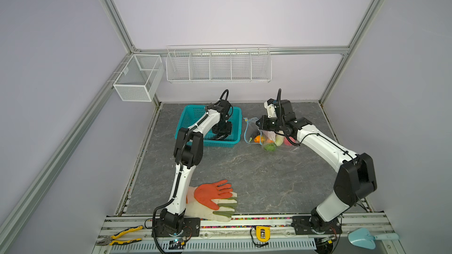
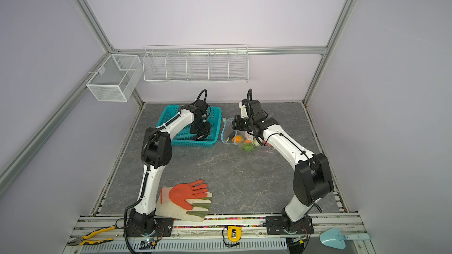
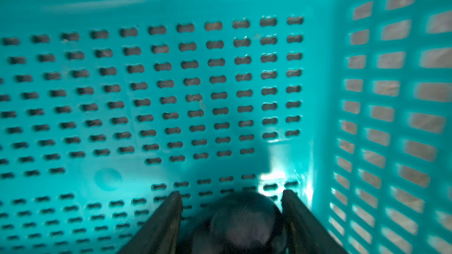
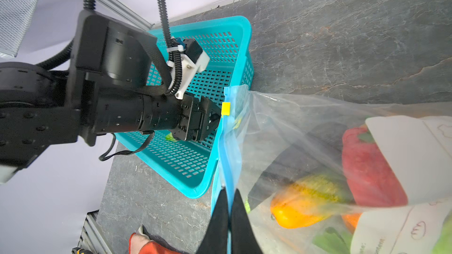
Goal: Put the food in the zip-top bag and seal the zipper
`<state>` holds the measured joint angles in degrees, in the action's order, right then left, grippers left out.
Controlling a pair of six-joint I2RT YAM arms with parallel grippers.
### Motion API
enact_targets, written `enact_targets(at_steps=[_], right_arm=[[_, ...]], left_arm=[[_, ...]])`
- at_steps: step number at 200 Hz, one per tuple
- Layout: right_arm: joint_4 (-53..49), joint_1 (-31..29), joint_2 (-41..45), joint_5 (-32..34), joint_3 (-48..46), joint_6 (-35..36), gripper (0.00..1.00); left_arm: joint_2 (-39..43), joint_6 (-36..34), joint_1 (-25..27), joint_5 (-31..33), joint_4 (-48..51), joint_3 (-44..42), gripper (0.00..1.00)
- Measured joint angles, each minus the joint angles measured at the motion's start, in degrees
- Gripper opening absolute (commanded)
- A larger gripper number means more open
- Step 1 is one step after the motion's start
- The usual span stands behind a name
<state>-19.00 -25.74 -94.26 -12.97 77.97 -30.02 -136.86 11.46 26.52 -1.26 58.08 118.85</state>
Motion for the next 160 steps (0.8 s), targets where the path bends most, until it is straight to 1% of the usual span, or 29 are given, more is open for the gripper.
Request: enact_targets(at_steps=[27,52,70,95,141,152,160], right_arm=[[0.02,0.46,0.00,-0.02,0.00,0.00,0.07],[0.02,0.76,0.00,-0.09,0.00,0.00,0.07],[0.02,0.96,0.00,-0.20,0.00,0.00,0.07],[0.02,1.05,0.00,-0.24,0.00,0.00,0.07],[0.02,1.20,0.00,-0.39,0.00,0.00,0.07],[0.04,1.22,0.00,-0.39,0.00,0.00,0.07],[0.04,1.25,0.00,-0.39,0.00,0.00,0.07]], left_arm=[[-0.28,-0.02,-0.11,0.07,0.07,0.57,0.54],[-0.31,-0.15,-0.26,0.42,0.28,0.83,0.51],[-0.31,-0.20,-0.33,0.83,0.74,1.31,0.47],[-0.31,-0.13,-0.50,1.40,1.22,2.21,0.44],[-0.31,0.24,-1.36,1.73,1.99,3.50,0.42],[-0.31,0.44,-1.79,1.66,1.99,3.58,0.42],[-0.28,0.50,-2.21,1.60,1.99,3.65,0.45]])
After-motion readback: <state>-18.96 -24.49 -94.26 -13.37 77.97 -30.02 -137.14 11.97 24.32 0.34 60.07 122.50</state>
